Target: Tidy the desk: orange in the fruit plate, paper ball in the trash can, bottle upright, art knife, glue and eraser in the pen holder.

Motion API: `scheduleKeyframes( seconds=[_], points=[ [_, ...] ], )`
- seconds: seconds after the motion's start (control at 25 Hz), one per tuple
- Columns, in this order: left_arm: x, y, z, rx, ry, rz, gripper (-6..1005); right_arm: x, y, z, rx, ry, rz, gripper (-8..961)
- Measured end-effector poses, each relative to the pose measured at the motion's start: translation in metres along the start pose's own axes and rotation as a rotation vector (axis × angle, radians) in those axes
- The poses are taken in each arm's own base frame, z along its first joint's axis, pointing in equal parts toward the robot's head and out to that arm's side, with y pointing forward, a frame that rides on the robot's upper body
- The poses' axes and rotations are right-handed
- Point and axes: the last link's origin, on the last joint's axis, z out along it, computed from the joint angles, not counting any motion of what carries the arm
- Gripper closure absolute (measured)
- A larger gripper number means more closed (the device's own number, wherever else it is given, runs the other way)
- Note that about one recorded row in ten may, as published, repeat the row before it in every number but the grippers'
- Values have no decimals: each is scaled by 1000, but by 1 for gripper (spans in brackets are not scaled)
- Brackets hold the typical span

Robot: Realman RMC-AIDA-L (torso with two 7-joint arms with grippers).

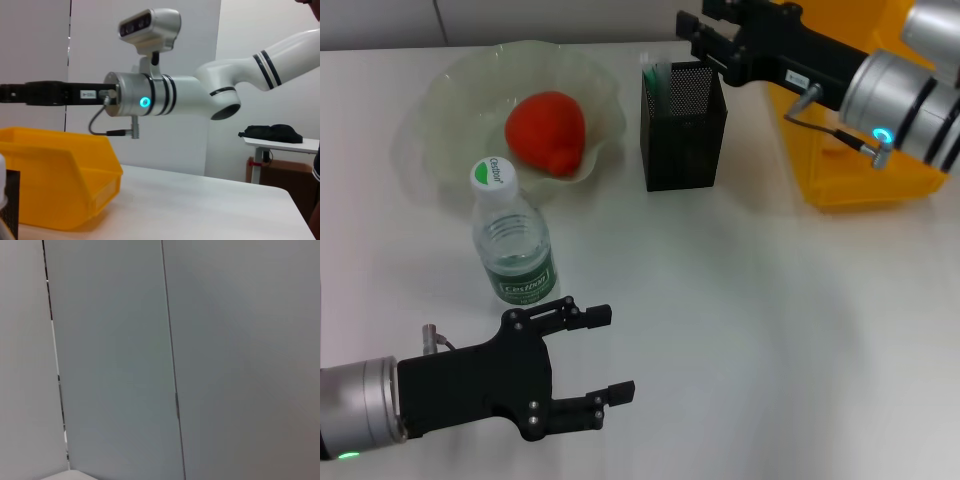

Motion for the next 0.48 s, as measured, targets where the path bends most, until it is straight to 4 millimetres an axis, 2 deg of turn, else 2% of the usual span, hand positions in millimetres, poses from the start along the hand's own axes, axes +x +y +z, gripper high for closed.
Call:
scheduleKeyframes(
  seconds=[0.04, 0.16, 0.2, 0.24, 0.28, 0.4, 0.44, 0.48],
  points=[
    [0, 0, 0, 1, 0, 0, 214, 2, 1, -7, -4, -8, 2, 636],
    [0, -1, 0, 3, 1, 0, 214, 4, 3, -17, -16, -18, 11, 533],
    [0, -1, -1, 4, 2, 0, 214, 7, 5, -25, -24, -21, 21, 498],
    [1, -1, -1, 5, 3, 1, 214, 11, 12, -43, -54, -35, 41, 464],
    [1, -1, -1, 5, 3, 1, 214, 11, 12, -43, -54, -35, 41, 429],
    [1, 0, -2, 2, 7, -1, 214, 18, 25, -78, -107, -59, 47, 285],
    [2, 0, -2, -2, 12, -2, 214, 25, 36, -103, -160, -60, 37, 231],
    [2, 0, -2, -2, 12, -2, 214, 28, 41, -114, -186, -53, 29, 176]
  ],
)
